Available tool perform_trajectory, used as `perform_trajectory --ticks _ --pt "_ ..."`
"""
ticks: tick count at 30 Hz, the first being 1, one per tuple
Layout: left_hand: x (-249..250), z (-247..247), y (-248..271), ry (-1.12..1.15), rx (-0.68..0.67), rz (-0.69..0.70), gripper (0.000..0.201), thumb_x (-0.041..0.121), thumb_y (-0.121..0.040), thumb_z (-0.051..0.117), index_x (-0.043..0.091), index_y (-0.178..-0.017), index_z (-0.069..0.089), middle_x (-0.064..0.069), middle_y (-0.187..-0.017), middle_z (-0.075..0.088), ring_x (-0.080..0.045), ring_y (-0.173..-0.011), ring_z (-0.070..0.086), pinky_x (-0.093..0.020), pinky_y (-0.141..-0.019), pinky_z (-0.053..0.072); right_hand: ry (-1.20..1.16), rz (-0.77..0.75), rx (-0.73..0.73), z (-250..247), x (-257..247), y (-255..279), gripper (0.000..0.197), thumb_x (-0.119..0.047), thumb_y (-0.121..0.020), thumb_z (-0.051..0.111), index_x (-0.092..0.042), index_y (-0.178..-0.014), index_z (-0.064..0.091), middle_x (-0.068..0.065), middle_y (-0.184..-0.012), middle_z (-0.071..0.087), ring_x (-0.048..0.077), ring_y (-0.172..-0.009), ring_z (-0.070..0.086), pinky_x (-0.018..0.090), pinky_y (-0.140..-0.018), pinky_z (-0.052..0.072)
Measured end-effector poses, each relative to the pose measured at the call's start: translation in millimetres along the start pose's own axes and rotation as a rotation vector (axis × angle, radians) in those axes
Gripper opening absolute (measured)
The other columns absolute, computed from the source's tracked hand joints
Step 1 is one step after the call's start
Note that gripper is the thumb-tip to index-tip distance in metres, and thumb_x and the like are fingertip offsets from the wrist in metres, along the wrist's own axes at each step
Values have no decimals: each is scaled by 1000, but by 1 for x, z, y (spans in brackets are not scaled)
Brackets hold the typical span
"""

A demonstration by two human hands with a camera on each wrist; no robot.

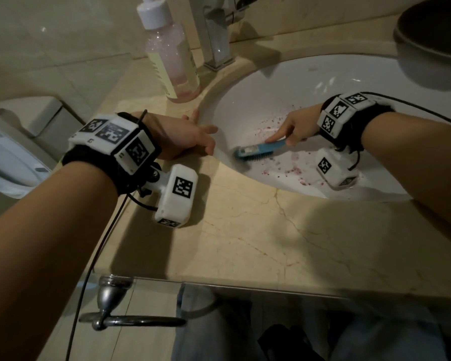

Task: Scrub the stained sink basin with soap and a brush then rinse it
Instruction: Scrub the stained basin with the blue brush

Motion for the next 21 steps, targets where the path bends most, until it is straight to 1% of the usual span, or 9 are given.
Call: perform_trajectory --ticks 2,4,6,8,9,12,15,17,21 --pt "0 0 0 2 4 2 68 10 -88 49 30 -148 24 1 -156 -24 -17 -143 -24 -42 -116 -8 -2 30 136 -8 2 -5 46 -8 -93 50 -37 -129 55 6 -92 67 23 -70 54 25 -66 42" --pt "1 -1 1 6 11 -2 68 10 -88 49 29 -148 24 1 -156 -24 -17 -144 -23 -41 -117 -7 9 42 132 -8 4 -4 47 -7 -93 50 -37 -129 55 5 -84 65 22 -66 52 23 -62 42" --pt "1 -1 1 1 14 -5 67 10 -88 49 29 -148 25 1 -156 -24 -18 -144 -22 -40 -117 -5 -22 25 -34 1 3 3 50 -4 -91 53 -39 -127 54 4 -71 58 13 -57 47 16 -54 40" --pt "1 -1 1 -2 11 -6 67 10 -88 49 30 -148 25 1 -156 -24 -18 -144 -22 -40 -117 -5 -76 0 -200 11 -3 14 51 1 -91 53 -39 -124 52 1 -67 55 5 -50 49 8 -48 40" --pt "0 -1 0 -6 10 -8 67 11 -88 49 31 -148 25 1 -156 -23 -18 -144 -22 -41 -117 -5 -84 0 -218 12 -3 16 51 2 -91 53 -39 -122 52 0 -67 54 2 -48 49 6 -47 40" --pt "0 -1 0 -14 17 -7 68 12 -87 50 32 -147 26 2 -157 -22 -18 -144 -21 -41 -117 -4 -13 28 -19 -1 8 5 50 -3 -90 54 -40 -124 55 4 -70 55 11 -57 47 16 -57 39" --pt "0 -1 1 8 18 -10 68 10 -87 49 32 -147 27 3 -156 -23 -18 -144 -22 -40 -117 -2 10 55 185 -14 18 -3 44 -7 -92 52 -31 -129 58 6 -82 58 20 -66 47 26 -66 39" --pt "0 -1 1 14 15 -12 67 9 -88 49 31 -147 26 3 -156 -23 -17 -144 -22 -40 -117 -1 14 60 122 -10 19 -1 45 -6 -91 54 -32 -128 58 7 -76 56 18 -63 45 26 -64 39" --pt "1 0 1 15 11 -15 67 9 -88 48 31 -147 26 2 -156 -24 -19 -144 -21 -39 -117 -2 -41 20 -233 11 7 18 52 -2 -89 56 -38 -127 52 -5 -63 62 7 -57 52 14 -59 41"
Point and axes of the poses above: each hand's wrist, its own y-axis away from the middle knuckle, its own z-axis out of the palm, x = y × z, the point moved 8 cm from there along -y, towards the middle knuckle
